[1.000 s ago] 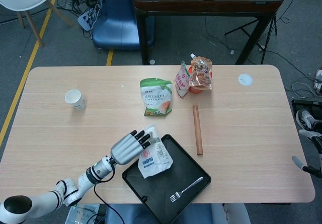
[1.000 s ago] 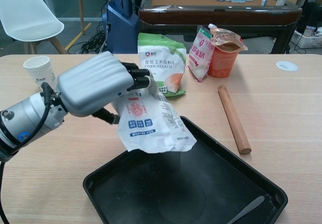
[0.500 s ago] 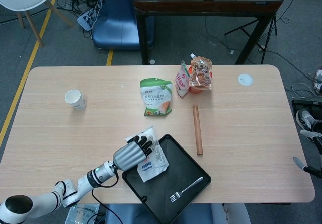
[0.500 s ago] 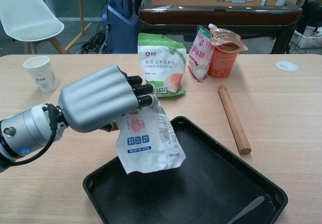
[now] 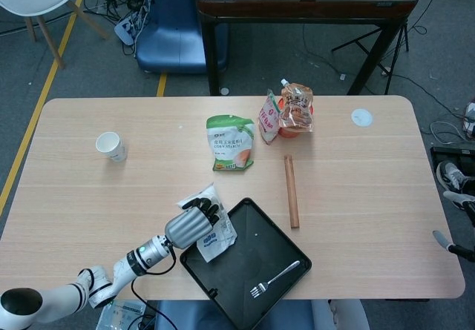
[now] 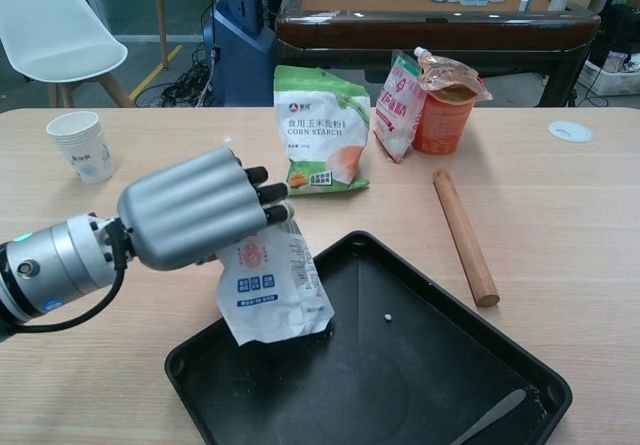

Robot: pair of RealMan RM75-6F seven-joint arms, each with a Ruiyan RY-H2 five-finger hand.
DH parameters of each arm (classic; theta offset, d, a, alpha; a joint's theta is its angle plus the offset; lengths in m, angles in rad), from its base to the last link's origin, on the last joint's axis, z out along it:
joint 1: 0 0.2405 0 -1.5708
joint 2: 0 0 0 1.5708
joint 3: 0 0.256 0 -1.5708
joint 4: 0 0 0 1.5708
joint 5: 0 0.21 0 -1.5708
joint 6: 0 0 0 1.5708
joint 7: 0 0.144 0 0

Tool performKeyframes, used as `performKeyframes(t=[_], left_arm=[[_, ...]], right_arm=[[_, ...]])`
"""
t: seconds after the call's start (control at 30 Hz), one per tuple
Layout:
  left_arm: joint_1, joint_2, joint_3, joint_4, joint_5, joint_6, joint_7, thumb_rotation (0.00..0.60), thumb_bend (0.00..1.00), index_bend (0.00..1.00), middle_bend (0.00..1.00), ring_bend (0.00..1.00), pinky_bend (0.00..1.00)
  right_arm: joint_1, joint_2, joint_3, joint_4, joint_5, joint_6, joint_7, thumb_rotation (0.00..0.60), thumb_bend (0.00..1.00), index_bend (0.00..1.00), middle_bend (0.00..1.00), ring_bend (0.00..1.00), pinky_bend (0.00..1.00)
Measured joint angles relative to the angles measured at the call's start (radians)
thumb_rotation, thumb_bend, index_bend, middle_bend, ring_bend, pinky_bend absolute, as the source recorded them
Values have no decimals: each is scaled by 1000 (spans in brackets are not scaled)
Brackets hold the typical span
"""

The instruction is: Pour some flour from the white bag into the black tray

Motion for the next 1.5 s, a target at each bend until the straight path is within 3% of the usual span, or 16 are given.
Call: performKeyframes(t=[0.27,0.6,0.9,1.5], left_arm=[[9,7,-15,-41,-37,2,-59,600,314,607,745,681,714],[26,-16,-65,-53,-153,-8,-291,600,312,606,745,678,714],[49,-13,-155,-153,-368,-107,-476,600,312,603,747,677,714],[72,10,-251,-248,-603,-269,-749,600,312,602,752,680,714]], right_arm=[[2,-3,1,3,3,-5,0,600,158,278,335,193,200],[3,-5,4,6,7,-8,0,600,158,278,335,194,200],[4,-8,4,5,10,-12,-3,600,158,278,335,194,200],[3,-9,5,2,10,-11,-5,600,158,278,335,194,200]])
